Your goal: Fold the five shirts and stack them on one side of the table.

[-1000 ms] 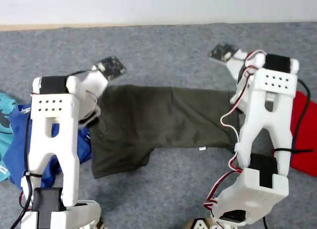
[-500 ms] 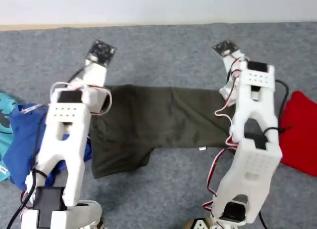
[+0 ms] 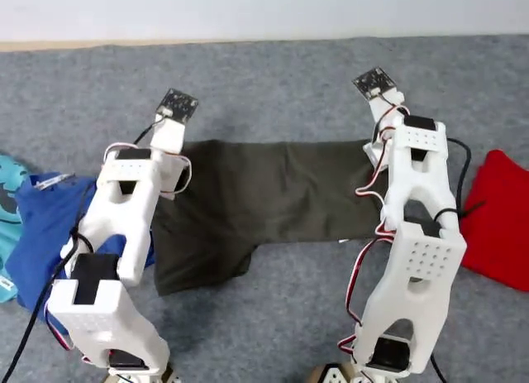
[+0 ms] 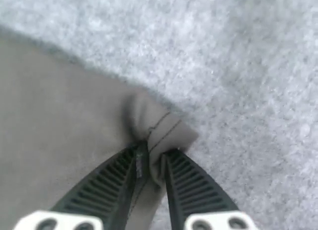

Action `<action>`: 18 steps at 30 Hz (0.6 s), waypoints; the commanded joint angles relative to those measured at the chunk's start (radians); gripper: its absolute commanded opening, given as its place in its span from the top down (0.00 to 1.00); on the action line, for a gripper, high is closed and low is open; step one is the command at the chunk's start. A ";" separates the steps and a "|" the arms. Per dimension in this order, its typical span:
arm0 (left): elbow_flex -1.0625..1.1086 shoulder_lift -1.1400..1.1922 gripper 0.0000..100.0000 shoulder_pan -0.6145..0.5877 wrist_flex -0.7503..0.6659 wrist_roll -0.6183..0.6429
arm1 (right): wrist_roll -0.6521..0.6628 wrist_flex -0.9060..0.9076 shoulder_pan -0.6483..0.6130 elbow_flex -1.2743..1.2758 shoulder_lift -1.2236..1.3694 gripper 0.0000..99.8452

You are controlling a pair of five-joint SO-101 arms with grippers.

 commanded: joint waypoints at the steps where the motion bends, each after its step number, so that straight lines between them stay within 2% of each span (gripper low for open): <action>1: -0.041 -0.008 0.99 0.005 0.009 0.006 | -0.011 0.018 0.025 -0.080 -0.008 0.95; 11: -0.041 -0.014 0.99 0.008 0.012 0.006 | -0.014 0.303 0.018 -0.411 -0.007 0.95; 18: -0.041 -0.127 0.99 0.008 0.051 0.006 | -0.014 0.499 0.007 -0.540 -0.007 0.95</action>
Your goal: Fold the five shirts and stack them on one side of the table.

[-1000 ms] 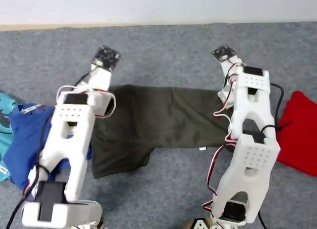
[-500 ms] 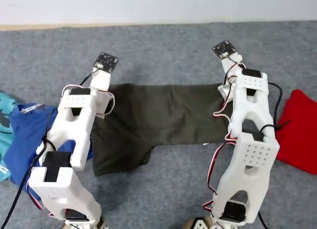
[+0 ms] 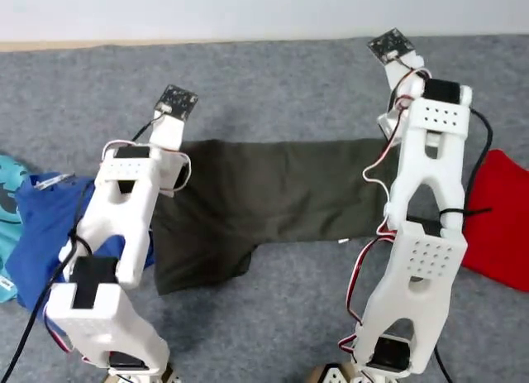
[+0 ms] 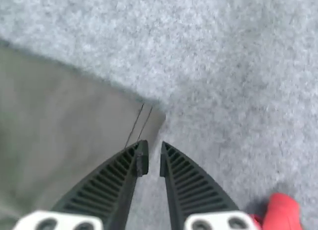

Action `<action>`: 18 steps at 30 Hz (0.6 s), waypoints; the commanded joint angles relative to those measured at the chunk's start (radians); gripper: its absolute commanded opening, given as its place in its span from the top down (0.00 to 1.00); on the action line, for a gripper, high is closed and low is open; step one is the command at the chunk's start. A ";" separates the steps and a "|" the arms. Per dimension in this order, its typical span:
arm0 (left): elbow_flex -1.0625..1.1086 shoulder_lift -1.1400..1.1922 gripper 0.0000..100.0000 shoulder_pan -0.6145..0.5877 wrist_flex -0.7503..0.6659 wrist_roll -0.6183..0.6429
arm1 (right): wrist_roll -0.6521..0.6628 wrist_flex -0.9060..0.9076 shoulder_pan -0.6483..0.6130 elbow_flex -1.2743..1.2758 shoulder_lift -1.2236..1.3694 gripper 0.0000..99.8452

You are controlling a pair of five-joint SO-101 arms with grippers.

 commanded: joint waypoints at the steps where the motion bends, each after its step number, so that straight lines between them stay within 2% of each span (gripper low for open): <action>1: -0.036 -0.110 0.99 0.008 0.040 0.006 | -0.009 0.073 -0.001 -0.094 -0.010 0.95; 4: -0.036 -0.172 0.99 0.005 0.078 0.006 | -0.011 0.147 -0.007 -0.135 -0.010 0.95; 9: -0.036 -0.265 0.93 0.003 0.166 0.014 | -0.011 0.321 -0.030 -0.233 -0.010 0.95; 13: -0.036 -0.333 0.93 0.005 0.227 0.014 | -0.015 0.429 -0.039 -0.308 -0.010 0.95; 18: -0.036 -0.405 0.94 0.002 0.270 0.014 | -0.169 0.429 -0.033 -0.348 -0.012 0.95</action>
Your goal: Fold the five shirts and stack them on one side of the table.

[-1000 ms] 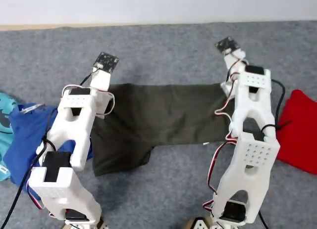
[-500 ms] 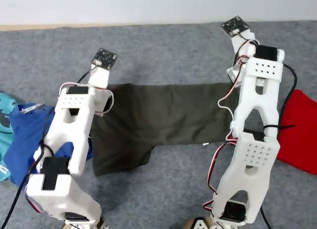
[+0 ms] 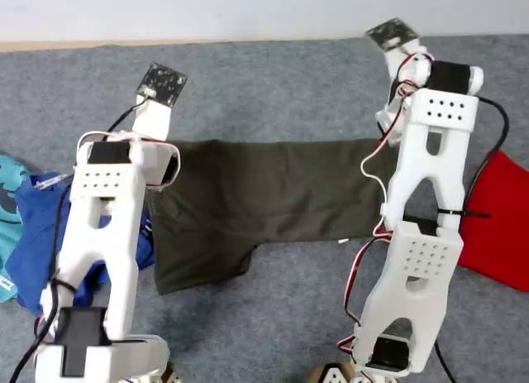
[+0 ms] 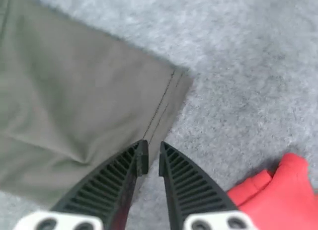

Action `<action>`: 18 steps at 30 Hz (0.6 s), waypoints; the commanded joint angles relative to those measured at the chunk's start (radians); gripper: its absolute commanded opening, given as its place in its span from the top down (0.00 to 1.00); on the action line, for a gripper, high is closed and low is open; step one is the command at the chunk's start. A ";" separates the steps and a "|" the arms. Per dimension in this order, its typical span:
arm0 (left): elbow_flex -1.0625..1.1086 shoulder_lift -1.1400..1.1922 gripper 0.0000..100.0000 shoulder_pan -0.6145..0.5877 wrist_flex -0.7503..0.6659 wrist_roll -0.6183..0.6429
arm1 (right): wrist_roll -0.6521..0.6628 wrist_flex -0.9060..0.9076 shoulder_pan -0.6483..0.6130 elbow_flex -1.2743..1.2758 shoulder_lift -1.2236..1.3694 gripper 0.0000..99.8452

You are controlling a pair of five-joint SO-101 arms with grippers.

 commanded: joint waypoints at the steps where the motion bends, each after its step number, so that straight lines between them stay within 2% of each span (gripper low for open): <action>1: -0.036 -0.084 0.95 0.000 0.035 0.008 | -0.103 0.044 -0.012 -0.058 -0.013 0.95; 3: -0.036 -0.098 0.99 0.000 0.061 0.008 | -0.146 0.045 -0.022 -0.055 -0.039 0.95; 6: -0.036 -0.112 0.99 -0.002 0.129 0.008 | -0.180 0.045 -0.056 -0.011 -0.107 0.95; 11: -0.036 -0.118 0.99 -0.002 0.224 0.008 | -0.175 0.042 -0.111 0.161 -0.237 0.95; 18: -0.047 -0.118 0.99 -0.005 0.296 0.008 | -0.178 0.044 -0.094 0.351 -0.372 0.95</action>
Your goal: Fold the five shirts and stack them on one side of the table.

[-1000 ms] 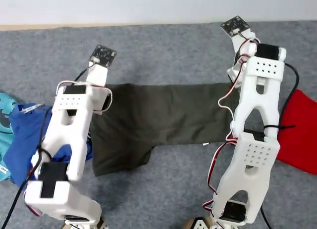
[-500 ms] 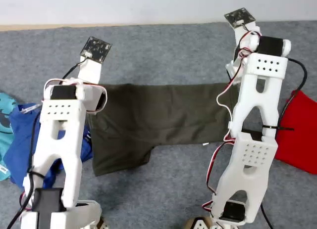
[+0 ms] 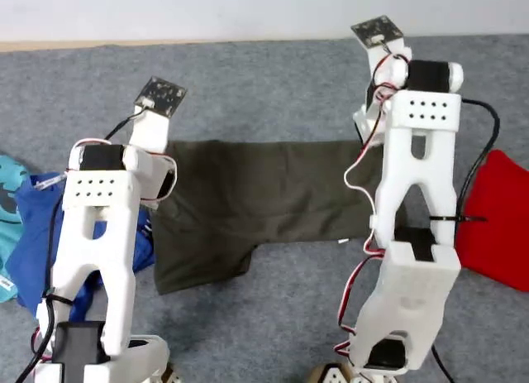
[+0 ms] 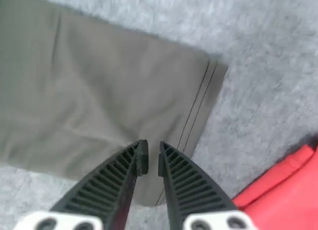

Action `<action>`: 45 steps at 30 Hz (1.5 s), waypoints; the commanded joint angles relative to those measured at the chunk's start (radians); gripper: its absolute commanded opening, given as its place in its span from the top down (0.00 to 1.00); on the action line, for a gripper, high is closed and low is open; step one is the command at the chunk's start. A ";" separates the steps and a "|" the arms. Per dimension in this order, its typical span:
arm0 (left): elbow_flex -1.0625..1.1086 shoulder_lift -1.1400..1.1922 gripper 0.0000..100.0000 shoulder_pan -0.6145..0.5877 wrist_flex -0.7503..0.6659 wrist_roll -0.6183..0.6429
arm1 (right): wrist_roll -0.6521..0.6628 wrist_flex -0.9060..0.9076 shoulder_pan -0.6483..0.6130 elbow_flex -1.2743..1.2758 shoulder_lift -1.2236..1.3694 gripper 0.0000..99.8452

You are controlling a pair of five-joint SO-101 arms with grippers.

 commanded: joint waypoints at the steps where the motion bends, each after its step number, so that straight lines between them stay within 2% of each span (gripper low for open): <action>1: -0.053 -0.044 0.99 -0.018 0.057 0.008 | -0.011 0.044 0.012 0.058 -0.139 0.95; 7: -0.041 -0.032 0.99 -0.176 0.087 0.002 | -0.006 0.042 0.028 0.221 -0.314 0.95; 10: 0.016 0.005 0.94 -0.249 0.075 -0.031 | -0.006 0.042 0.045 0.311 -0.375 0.95; 18: 0.094 0.141 0.92 -0.393 -0.081 -0.123 | -0.008 0.041 0.053 0.494 -0.516 0.95; 22: 0.099 0.163 0.92 -0.407 -0.101 -0.129 | -0.008 0.041 0.053 0.555 -0.570 0.95; 25: 0.119 0.163 0.92 -0.397 -0.133 -0.180 | -0.009 0.041 0.053 0.585 -0.595 0.95; 27: 0.125 0.163 0.96 -0.400 -0.153 -0.195 | -0.011 0.041 0.053 0.594 -0.611 0.95; 28: 0.125 0.163 0.99 -0.410 -0.164 -0.210 | -0.011 0.041 0.053 0.595 -0.621 0.95; 30: 0.116 0.160 0.99 -0.463 -0.180 -0.241 | -0.011 0.041 0.053 0.595 -0.641 0.95; 38: -0.073 0.157 1.00 -0.815 -0.184 -0.253 | -0.011 0.041 0.053 0.595 -0.700 0.95; 41: -0.151 0.150 1.00 -0.861 -0.150 -0.253 | -0.012 0.041 0.051 0.595 -0.699 0.95; 45: -0.341 0.150 0.99 -0.870 -0.003 -0.250 | -0.012 0.041 0.047 0.595 -0.699 0.95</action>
